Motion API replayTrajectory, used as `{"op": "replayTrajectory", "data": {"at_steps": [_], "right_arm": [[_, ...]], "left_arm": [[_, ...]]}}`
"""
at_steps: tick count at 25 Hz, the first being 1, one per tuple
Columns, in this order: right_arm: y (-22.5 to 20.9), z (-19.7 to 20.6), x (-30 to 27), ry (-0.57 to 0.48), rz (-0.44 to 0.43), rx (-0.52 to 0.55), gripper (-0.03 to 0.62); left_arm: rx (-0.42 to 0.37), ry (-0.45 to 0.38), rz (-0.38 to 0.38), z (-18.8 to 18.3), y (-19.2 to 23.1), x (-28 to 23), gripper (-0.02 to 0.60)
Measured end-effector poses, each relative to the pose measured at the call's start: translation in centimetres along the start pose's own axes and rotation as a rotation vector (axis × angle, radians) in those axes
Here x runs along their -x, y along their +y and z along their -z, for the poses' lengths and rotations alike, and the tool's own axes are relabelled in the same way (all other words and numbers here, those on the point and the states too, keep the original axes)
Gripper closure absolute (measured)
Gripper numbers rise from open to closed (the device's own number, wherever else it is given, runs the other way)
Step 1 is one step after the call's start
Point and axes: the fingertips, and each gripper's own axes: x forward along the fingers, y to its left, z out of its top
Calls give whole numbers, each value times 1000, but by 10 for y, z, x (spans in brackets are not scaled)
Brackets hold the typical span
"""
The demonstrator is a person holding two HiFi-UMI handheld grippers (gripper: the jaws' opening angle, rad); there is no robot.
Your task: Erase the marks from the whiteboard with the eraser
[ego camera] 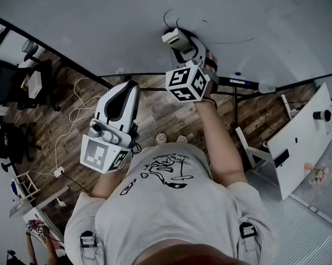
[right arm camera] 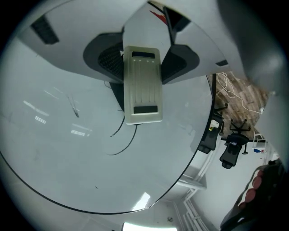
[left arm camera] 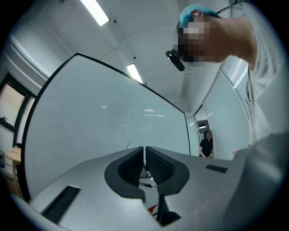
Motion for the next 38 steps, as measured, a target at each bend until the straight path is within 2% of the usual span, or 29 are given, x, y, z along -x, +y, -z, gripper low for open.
{"op": "replayTrajectory", "data": {"at_steps": [3, 7, 13, 17, 22, 27, 38], "right_arm": [[-16, -5, 18, -35, 11, -28, 336], [-77, 2, 53, -83, 109, -109, 336], [-191, 47, 88, -67, 291, -197, 336], [-239, 71, 100, -56, 361, -210, 336], [-242, 76, 93, -101, 365, -181, 338], [-235, 78, 88, -103, 363, -171, 338], [-185, 83, 65, -96, 300, -156, 338]], "left_arm": [[5, 1, 6, 1, 0, -2, 549], [10, -3, 34, 2, -7, -10, 549], [19, 2, 80, 7, -19, -26, 549], [19, 2, 101, 7, -27, -35, 549], [26, 13, 105, 12, -26, -44, 549], [27, 18, 109, 14, -28, -51, 549], [20, 22, 109, 16, -33, -58, 549]]}}
